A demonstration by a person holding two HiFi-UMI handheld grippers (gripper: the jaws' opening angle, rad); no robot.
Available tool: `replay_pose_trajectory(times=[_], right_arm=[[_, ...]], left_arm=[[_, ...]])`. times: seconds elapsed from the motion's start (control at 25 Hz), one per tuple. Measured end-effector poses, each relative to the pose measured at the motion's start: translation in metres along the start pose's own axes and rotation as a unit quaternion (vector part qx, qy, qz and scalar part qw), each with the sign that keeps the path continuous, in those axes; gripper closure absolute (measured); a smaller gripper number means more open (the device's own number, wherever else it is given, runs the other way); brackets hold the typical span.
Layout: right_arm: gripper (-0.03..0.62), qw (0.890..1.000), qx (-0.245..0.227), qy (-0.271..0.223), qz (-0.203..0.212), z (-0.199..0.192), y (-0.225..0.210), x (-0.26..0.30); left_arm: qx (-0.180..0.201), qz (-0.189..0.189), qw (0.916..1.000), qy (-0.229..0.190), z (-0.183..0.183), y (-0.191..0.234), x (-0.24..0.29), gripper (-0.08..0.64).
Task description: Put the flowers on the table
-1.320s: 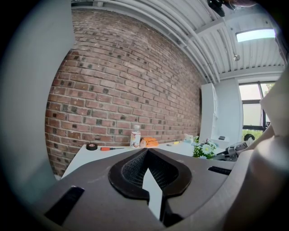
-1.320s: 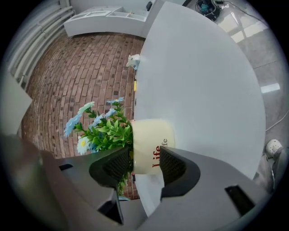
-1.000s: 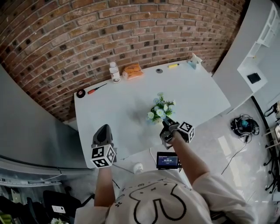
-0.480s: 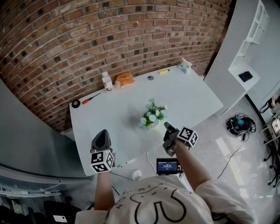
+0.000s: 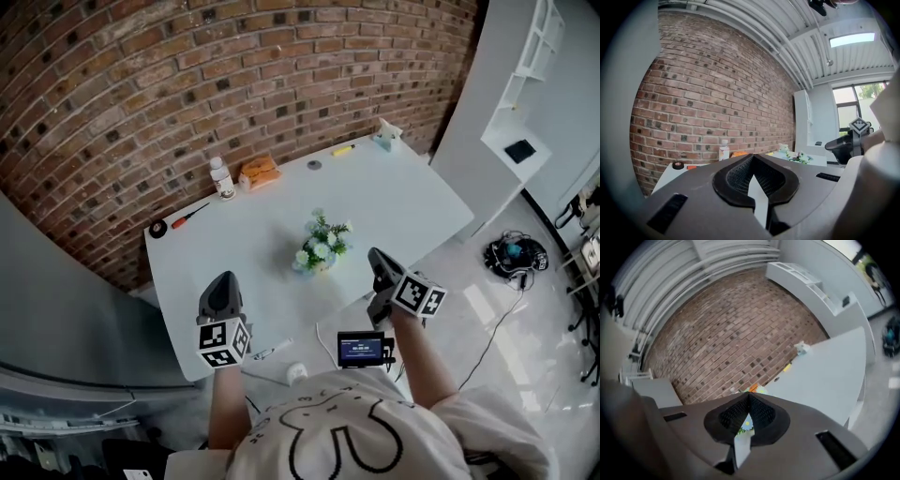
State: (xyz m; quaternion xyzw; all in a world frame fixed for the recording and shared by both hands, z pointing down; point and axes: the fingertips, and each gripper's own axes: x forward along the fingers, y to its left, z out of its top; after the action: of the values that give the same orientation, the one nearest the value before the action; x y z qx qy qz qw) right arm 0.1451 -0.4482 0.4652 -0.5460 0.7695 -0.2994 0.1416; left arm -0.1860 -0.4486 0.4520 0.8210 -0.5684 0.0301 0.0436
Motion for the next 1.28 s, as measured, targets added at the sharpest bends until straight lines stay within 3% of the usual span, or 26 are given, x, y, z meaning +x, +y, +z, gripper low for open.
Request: replay_pose_trajectory(times=[0.12,0.36,0.52,0.68,0.76,1.28], right_arm=[[0.575,0.994,-0.107,-0.021,0.007,0.020,0.019,-0.007],[0.575,0.970,-0.232,-0.063,0.029,0.037,0.048,-0.019],[0.575,0.950,-0.294,-0.099,0.022,0.048,0.060,-0.028],[0.574,0.921,-0.374,-0.111,0.022,0.048,0.077,-0.031],[0.575,0.914,-0.391,-0.110,0.014,0.048,0.080,-0.031],[0.575,0.909,-0.405,-0.099,-0.010,0.042,0.079,-0.038]], left_arm=[[-0.001,-0.006,0.9999,-0.012,0.009,-0.006,0.004,0.551],[0.000,-0.020,0.9992,-0.033,0.025,-0.017,0.011,0.551],[0.011,-0.033,0.9981,-0.050,0.037,-0.024,0.012,0.551],[0.003,-0.042,0.9965,-0.072,0.044,-0.023,0.010,0.551],[0.004,-0.045,0.9960,-0.077,0.047,-0.024,0.009,0.551],[0.010,-0.045,0.9952,-0.087,0.050,-0.022,0.002,0.551]])
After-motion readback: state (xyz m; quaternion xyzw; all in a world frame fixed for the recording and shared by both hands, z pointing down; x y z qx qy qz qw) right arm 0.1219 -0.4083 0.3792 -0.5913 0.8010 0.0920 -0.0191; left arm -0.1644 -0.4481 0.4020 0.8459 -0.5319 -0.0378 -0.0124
